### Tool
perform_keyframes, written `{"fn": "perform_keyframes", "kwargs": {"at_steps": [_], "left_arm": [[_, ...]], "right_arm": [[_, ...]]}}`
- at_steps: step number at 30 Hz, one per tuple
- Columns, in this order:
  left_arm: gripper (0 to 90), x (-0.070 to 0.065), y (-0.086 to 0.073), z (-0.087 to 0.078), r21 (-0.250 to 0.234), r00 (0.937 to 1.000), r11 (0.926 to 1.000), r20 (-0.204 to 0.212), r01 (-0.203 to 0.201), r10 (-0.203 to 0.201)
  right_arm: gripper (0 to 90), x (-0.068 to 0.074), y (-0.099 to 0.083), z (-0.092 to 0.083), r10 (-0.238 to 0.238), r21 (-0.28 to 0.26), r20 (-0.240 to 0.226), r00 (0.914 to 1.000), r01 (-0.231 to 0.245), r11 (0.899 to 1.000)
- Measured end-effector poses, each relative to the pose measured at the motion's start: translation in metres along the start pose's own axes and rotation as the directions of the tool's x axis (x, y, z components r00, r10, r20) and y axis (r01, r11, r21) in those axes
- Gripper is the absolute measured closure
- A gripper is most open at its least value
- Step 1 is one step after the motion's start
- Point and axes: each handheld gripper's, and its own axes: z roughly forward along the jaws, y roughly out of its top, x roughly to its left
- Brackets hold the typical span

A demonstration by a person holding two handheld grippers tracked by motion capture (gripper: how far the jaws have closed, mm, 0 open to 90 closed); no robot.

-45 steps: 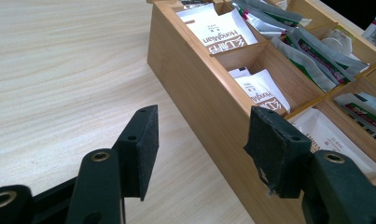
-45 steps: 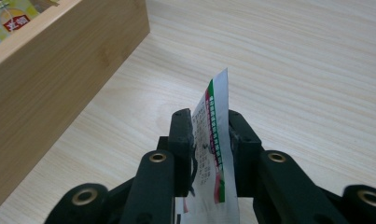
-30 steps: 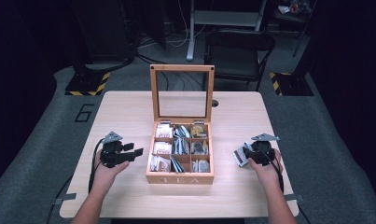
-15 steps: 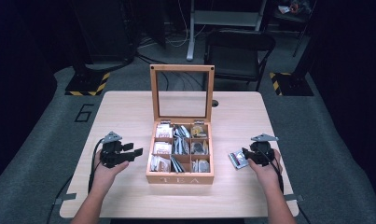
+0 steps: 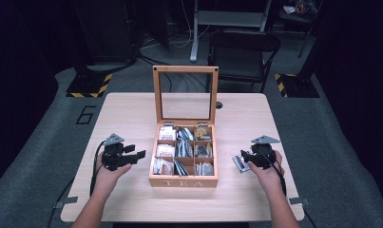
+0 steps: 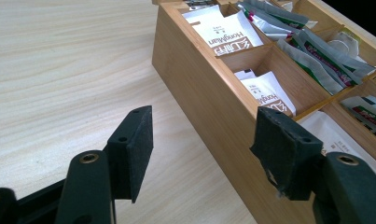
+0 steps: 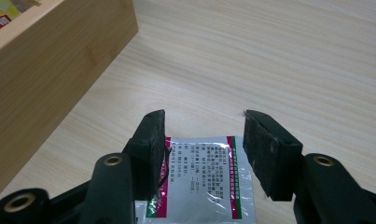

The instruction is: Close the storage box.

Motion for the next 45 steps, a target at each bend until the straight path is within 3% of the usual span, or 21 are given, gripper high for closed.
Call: {"fn": "perform_keyframes", "kwargs": {"at_steps": [5,8,9,11,15,18,28,32,34,45], "left_arm": [[36.6,0.000,0.000,-0.001,-0.008,0.9999,0.9999,0.002,0.012,-0.012],[36.6,0.001,0.000,-0.002,-0.005,1.0000,1.0000,-0.005,0.007,-0.007],[36.7,0.001,0.000,-0.002,-0.005,0.9999,1.0000,-0.005,0.009,-0.009],[36.8,0.001,0.000,-0.002,-0.005,0.9999,1.0000,-0.007,0.007,-0.007],[36.9,0.001,0.000,-0.002,-0.007,0.9999,0.9999,-0.009,0.009,-0.009],[36.9,0.001,0.000,-0.002,-0.008,0.9999,0.9999,-0.009,0.010,-0.010],[37.3,0.000,0.000,-0.002,-0.016,0.9999,0.9998,-0.008,0.012,-0.012],[38.9,0.000,0.001,-0.002,-0.012,0.9999,0.9999,-0.001,0.012,-0.012],[39.3,-0.001,0.001,-0.002,-0.012,0.9996,0.9996,0.003,0.027,-0.027],[39.4,0.001,0.002,-0.005,-0.009,0.9999,0.9999,0.008,0.010,-0.010]], "right_arm": [[47.9,0.006,0.002,-0.002,-0.021,-0.004,0.004,0.9998,0.021,1.000],[47.4,0.009,0.005,-0.003,-0.012,-0.008,-0.013,0.9998,0.012,1.000],[47.4,0.010,0.006,-0.004,-0.032,-0.005,-0.026,0.9992,0.031,0.999],[47.3,0.014,0.008,-0.005,-0.022,-0.010,-0.029,0.9993,0.021,1.000],[47.3,0.018,0.011,-0.007,-0.052,-0.020,-0.059,0.9969,0.051,0.999],[47.3,0.021,0.013,-0.009,-0.043,-0.025,-0.072,0.9965,0.041,0.999],[47.4,0.033,0.024,-0.012,-0.082,-0.043,-0.120,0.9894,0.077,0.996],[47.5,0.038,0.031,-0.008,-0.098,-0.039,-0.158,0.9825,0.092,0.995],[47.6,0.040,0.034,-0.006,-0.098,-0.042,-0.166,0.9813,0.092,0.995],[46.1,0.046,0.066,0.002,-0.124,-0.046,-0.187,0.9746,0.117,0.992]]}}
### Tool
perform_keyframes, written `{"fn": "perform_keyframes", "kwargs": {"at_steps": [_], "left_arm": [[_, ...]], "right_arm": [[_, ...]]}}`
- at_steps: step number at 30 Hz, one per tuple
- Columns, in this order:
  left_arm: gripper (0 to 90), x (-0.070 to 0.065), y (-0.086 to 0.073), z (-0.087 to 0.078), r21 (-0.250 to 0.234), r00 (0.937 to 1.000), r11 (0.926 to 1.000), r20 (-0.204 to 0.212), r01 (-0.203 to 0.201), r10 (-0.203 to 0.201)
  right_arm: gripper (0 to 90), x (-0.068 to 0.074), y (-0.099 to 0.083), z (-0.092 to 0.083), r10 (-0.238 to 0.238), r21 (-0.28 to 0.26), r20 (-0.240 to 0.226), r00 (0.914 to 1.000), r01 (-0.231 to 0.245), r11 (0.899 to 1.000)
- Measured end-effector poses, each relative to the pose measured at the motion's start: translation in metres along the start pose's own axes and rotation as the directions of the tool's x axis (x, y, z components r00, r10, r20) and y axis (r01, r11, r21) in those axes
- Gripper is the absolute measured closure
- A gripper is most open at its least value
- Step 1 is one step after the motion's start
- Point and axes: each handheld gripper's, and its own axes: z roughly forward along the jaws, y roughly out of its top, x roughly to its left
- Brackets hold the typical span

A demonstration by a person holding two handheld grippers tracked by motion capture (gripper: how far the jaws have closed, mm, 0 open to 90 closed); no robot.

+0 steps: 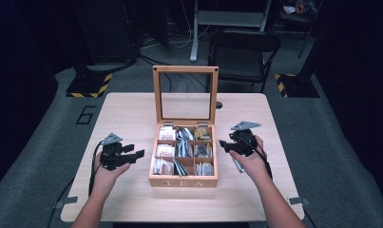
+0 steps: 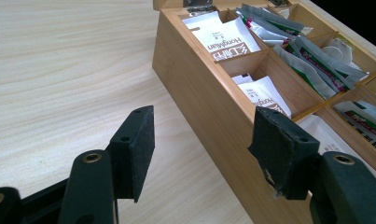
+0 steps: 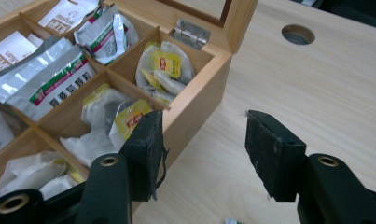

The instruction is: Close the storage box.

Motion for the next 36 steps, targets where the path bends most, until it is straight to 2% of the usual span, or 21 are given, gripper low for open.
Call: {"fn": "perform_keyframes", "kwargs": {"at_steps": [12,16,17,19,22,27,29,32,35,36], "left_arm": [[39.7,-0.001,0.000,0.001,-0.003,1.0000,1.0000,-0.001,-0.004,0.004],[39.8,-0.001,0.000,0.002,0.006,1.0000,1.0000,0.007,0.007,-0.007],[39.8,0.000,0.000,0.002,0.008,1.0000,0.9999,0.005,-0.007,0.007],[39.8,-0.001,0.000,0.002,0.007,1.0000,0.9999,0.006,-0.008,0.008],[39.8,-0.001,0.000,0.002,0.010,0.9999,0.9999,0.006,-0.010,0.010],[39.8,-0.001,0.000,0.002,0.004,0.9999,1.0000,0.012,0.002,-0.002],[39.8,-0.002,0.000,0.003,0.000,0.9998,0.9999,0.013,0.016,-0.016],[39.8,-0.002,0.000,0.004,0.009,0.9998,0.9999,0.015,0.011,-0.012],[39.8,-0.001,0.000,0.005,0.008,0.9998,0.9998,0.009,0.017,-0.017],[39.8,0.000,0.000,0.004,0.007,0.9998,0.9998,0.011,0.018,-0.018]], "right_arm": [[45.7,-0.012,0.029,0.017,0.023,0.002,-0.009,0.9997,-0.023,1.000],[45.9,-0.012,0.038,0.021,0.000,-0.002,-0.029,0.9996,0.000,1.000],[45.9,-0.012,0.041,0.022,0.002,0.001,-0.029,0.9996,-0.002,1.000],[45.7,-0.012,0.046,0.026,-0.011,0.005,-0.025,0.9996,0.011,1.000],[45.5,-0.014,0.052,0.032,0.006,0.010,-0.038,0.9993,-0.005,1.000],[45.4,-0.015,0.058,0.039,-0.007,-0.005,-0.032,0.9994,0.007,1.000],[44.6,-0.016,0.062,0.042,0.004,-0.003,-0.030,0.9996,-0.004,1.000],[43.6,-0.018,0.067,0.047,0.019,-0.006,-0.025,0.9995,-0.020,1.000],[42.6,-0.022,0.072,0.054,-0.005,-0.007,-0.015,0.9999,0.005,1.000],[42.4,-0.022,0.073,0.055,0.011,-0.002,-0.012,0.9999,-0.011,1.000]]}}
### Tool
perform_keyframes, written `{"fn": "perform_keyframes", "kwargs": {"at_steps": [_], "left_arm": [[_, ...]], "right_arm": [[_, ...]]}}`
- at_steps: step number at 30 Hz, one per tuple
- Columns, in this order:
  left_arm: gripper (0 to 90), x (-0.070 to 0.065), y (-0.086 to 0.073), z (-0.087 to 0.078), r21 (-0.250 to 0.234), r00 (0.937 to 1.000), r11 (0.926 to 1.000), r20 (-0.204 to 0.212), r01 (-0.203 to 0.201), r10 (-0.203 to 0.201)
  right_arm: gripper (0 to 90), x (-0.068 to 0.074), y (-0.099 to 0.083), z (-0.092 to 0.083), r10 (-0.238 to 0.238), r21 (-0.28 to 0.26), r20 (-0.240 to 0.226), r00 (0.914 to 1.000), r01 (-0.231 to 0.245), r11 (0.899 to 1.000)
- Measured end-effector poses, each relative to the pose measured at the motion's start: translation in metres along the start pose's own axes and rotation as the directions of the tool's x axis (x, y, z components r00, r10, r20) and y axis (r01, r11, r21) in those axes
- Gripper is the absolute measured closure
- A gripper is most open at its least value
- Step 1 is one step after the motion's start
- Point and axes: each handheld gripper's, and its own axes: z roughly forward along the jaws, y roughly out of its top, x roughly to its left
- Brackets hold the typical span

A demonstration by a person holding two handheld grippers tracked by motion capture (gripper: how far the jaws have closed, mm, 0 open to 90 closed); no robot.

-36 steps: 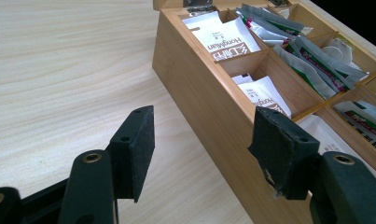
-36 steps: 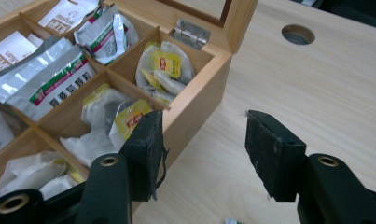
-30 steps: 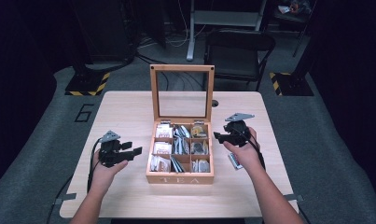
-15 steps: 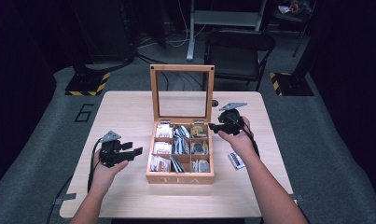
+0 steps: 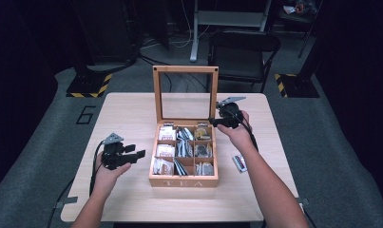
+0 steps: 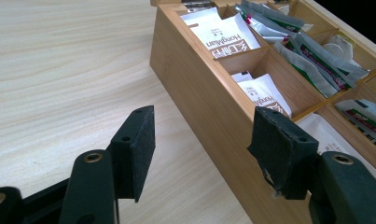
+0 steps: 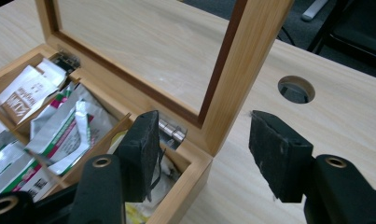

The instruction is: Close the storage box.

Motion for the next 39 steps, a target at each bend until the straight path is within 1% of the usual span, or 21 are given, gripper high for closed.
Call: {"fn": "perform_keyframes", "kwargs": {"at_steps": [2,3,4,7,8,10,11,15,17,19,20,21,22,24,25,27,28,31,34,37,39], "left_arm": [[39.8,0.001,0.001,-0.001,-0.006,1.0000,1.0000,0.000,0.000,0.000],[39.8,0.001,0.001,0.000,-0.006,1.0000,1.0000,0.001,0.001,-0.001],[39.9,0.001,0.001,0.000,-0.002,1.0000,1.0000,0.002,0.000,0.000],[40.3,0.001,0.000,0.001,0.002,1.0000,1.0000,0.004,0.000,0.000],[40.4,0.001,0.000,0.002,-0.008,1.0000,1.0000,0.000,0.002,-0.002],[40.5,0.001,0.000,0.001,0.000,1.0000,1.0000,0.004,-0.008,0.008],[40.5,0.001,0.000,0.000,0.000,1.0000,1.0000,0.007,-0.002,0.002],[40.6,0.001,0.001,-0.001,-0.009,1.0000,0.9999,0.006,-0.005,0.005],[41.1,0.001,0.001,-0.001,-0.003,0.9999,1.0000,0.009,-0.008,0.008],[41.3,0.002,0.000,-0.001,0.000,0.9999,0.9999,0.009,-0.010,0.010],[41.4,0.002,0.000,-0.001,-0.001,0.9999,0.9999,0.007,-0.015,0.015],[41.4,0.003,0.000,-0.002,-0.003,0.9999,1.0000,0.008,-0.008,0.008],[41.6,0.003,0.000,-0.002,-0.010,1.0000,0.9999,0.003,-0.001,0.001],[41.8,0.004,0.000,-0.003,-0.008,1.0000,1.0000,0.005,-0.006,0.006],[41.8,0.005,0.000,-0.003,-0.005,1.0000,1.0000,0.006,-0.007,0.007],[41.8,0.005,0.000,-0.003,-0.004,1.0000,1.0000,0.007,-0.005,0.005],[41.8,0.005,-0.001,-0.003,-0.010,1.0000,0.9999,0.004,-0.002,0.002],[41.8,0.004,-0.001,-0.003,-0.004,1.0000,1.0000,0.008,-0.004,0.004],[41.8,0.002,-0.001,-0.002,-0.002,0.9999,1.0000,0.010,-0.005,0.005],[41.8,0.003,-0.001,-0.001,-0.001,0.9999,1.0000,0.009,-0.006,0.006],[41.8,0.003,-0.001,-0.001,-0.001,0.9999,1.0000,0.009,-0.006,0.006]], "right_arm": [[42.2,-0.003,0.002,0.005,-0.005,-0.005,0.003,1.0000,0.005,1.000],[42.3,-0.003,0.003,0.006,0.007,0.006,0.005,1.0000,-0.007,1.000],[42.3,-0.005,0.004,0.008,-0.012,-0.001,0.009,0.9999,0.012,1.000],[42.9,-0.006,0.005,0.012,0.011,0.009,0.005,0.9999,-0.011,1.000],[43.5,-0.007,0.005,0.013,0.013,0.006,0.004,0.9999,-0.013,1.000],[44.7,-0.011,0.003,0.017,-0.009,0.002,-0.002,1.0000,0.009,1.000],[45.0,-0.012,0.003,0.018,-0.010,0.000,-0.004,0.9999,0.010,1.000],[45.4,-0.016,0.002,0.024,-0.011,-0.008,-0.008,0.9999,0.011,1.000],[45.8,-0.017,0.003,0.026,0.010,-0.009,-0.019,0.9998,-0.010,1.000],[46.2,-0.019,0.004,0.029,0.001,-0.010,-0.028,0.9996,-0.002,1.000],[46.3,-0.019,0.005,0.030,0.015,-0.003,-0.032,0.9994,-0.015,1.000],[46.3,-0.021,0.006,0.032,0.011,-0.011,-0.036,0.9993,-0.011,1.000],[46.4,-0.021,0.007,0.032,0.022,-0.009,-0.042,0.9989,-0.023,1.000],[46.5,-0.022,0.010,0.034,0.041,-0.023,-0.051,0.9979,-0.042,0.999],[46.9,-0.023,0.011,0.034,0.040,-0.030,-0.058,0.9975,-0.042,0.999],[50.6,-0.024,0.013,0.034,0.050,-0.044,-0.073,0.9961,-0.053,0.998],[50.8,-0.024,0.013,0.034,0.042,-0.051,-0.084,0.9956,-0.047,0.998],[56.3,-0.023,0.014,0.033,0.044,-0.044,-0.068,0.9967,-0.047,0.998],[58.7,-0.025,0.015,0.033,0.073,-0.046,-0.078,0.9943,-0.077,0.996],[58.7,-0.025,0.016,0.033,0.063,-0.040,-0.067,0.9958,-0.065,0.997],[61.6,-0.025,0.016,0.033,0.065,-0.039,-0.067,0.9957,-0.067,0.997]]}}
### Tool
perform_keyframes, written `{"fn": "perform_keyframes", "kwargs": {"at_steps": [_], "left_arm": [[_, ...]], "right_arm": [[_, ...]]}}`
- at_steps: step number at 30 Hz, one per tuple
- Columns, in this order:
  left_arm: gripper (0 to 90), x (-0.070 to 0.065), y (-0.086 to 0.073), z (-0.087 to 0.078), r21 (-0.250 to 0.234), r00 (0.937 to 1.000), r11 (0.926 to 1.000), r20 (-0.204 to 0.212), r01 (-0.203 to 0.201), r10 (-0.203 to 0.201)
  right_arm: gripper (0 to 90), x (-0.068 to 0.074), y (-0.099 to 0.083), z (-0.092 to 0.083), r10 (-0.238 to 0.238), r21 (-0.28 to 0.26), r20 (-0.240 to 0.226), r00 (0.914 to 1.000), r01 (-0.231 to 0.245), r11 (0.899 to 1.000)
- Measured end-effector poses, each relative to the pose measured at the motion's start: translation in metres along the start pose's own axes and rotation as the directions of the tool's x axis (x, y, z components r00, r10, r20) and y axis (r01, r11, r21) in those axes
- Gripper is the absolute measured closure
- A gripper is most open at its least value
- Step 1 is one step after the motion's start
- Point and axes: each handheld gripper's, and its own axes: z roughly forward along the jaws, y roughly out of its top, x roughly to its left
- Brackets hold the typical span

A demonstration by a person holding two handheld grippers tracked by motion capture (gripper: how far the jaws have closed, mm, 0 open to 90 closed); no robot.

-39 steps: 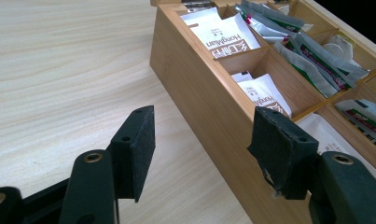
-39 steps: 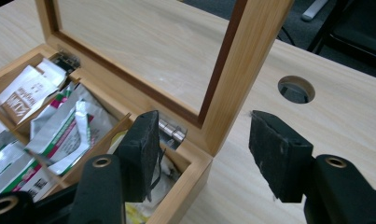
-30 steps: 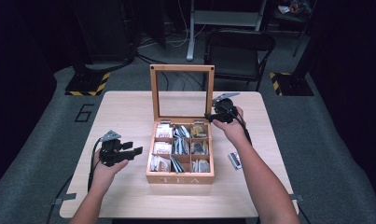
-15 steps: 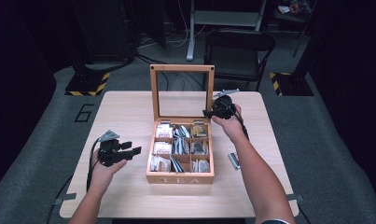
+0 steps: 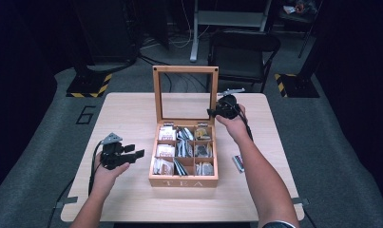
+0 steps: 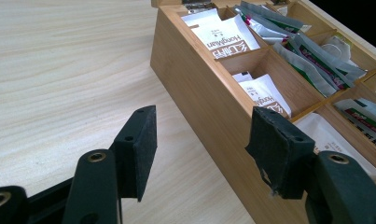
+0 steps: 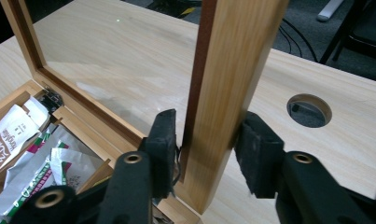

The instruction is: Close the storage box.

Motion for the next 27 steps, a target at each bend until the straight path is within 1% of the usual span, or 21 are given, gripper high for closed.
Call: {"fn": "perform_keyframes", "kwargs": {"at_steps": [2,3,4,7,8,9,11,12,13,14,15,19,22,25,26,27], "left_arm": [[41.8,0.000,0.000,0.001,0.001,1.0000,1.0000,0.001,0.001,-0.001],[41.8,0.000,0.000,0.001,0.003,1.0000,1.0000,0.002,-0.002,0.002],[41.8,0.000,0.000,0.002,-0.004,1.0000,1.0000,-0.002,0.000,0.000],[41.8,-0.001,0.002,0.003,0.008,1.0000,1.0000,0.004,-0.004,0.004],[41.8,-0.001,0.003,0.004,0.000,1.0000,1.0000,0.003,0.000,0.000],[41.8,-0.001,0.004,0.004,0.007,0.9999,0.9999,0.008,-0.009,0.009],[41.8,-0.001,0.008,0.005,0.005,0.9998,1.0000,0.020,-0.002,0.002],[41.8,-0.001,0.010,0.006,-0.010,0.9998,1.0000,0.021,-0.002,0.002],[41.8,-0.001,0.013,0.006,-0.008,0.9997,1.0000,0.026,0.000,0.001],[41.8,-0.001,0.016,0.008,-0.007,0.9997,0.9999,0.025,-0.007,0.007],[41.8,0.000,0.019,0.009,0.002,0.9997,0.9999,0.023,-0.010,0.010],[43.2,0.003,0.033,0.015,0.026,0.9993,0.9992,0.022,-0.031,0.030],[44.2,0.006,0.049,0.018,0.008,0.9993,0.9996,0.022,-0.029,0.029],[45.2,0.008,0.066,0.019,-0.004,0.9992,0.9995,0.023,-0.033,0.033],[45.4,0.008,0.072,0.019,-0.006,0.9994,0.9996,0.021,-0.028,0.029],[45.5,0.008,0.077,0.020,-0.014,0.9994,0.9996,0.022,-0.026,0.026]], "right_arm": [[62.4,-0.002,0.000,-0.001,0.003,0.000,-0.004,1.0000,-0.003,1.000],[62.8,-0.002,0.000,-0.001,0.014,0.002,-0.008,0.9999,-0.014,1.000],[63.0,-0.002,0.000,-0.002,0.017,0.003,-0.011,0.9998,-0.017,1.000],[63.2,-0.001,0.000,-0.002,0.003,0.004,-0.005,1.0000,-0.003,1.000],[63.4,0.000,0.000,-0.003,0.006,0.005,-0.003,1.0000,-0.006,1.000],[63.6,0.000,0.000,-0.004,0.002,0.007,-0.003,1.0000,-0.002,1.000],[64.1,0.000,-0.001,-0.005,-0.002,-0.001,-0.004,1.0000,0.002,1.000],[64.4,0.000,-0.002,-0.006,-0.007,-0.005,-0.006,1.0000,0.007,1.000],[64.8,0.000,-0.002,-0.007,-0.007,-0.009,-0.010,0.9999,0.007,1.000],[65.0,0.001,-0.003,-0.008,0.000,-0.012,-0.015,0.9999,0.000,1.000],[65.2,0.001,-0.004,-0.009,-0.007,-0.017,-0.018,0.9998,0.006,1.000],[65.5,0.003,-0.005,-0.012,-0.026,-0.021,-0.016,0.9995,0.025,0.999],[65.7,0.005,-0.007,-0.014,-0.042,-0.029,-0.017,0.9990,0.041,0.999],[65.7,0.008,-0.009,-0.017,-0.044,-0.035,-0.016,0.9989,0.044,0.998],[65.7,0.008,-0.009,-0.017,-0.063,-0.039,-0.013,0.9980,0.062,0.997],[65.7,0.008,-0.009,-0.018,-0.065,-0.039,-0.014,0.9978,0.065,0.997]]}}
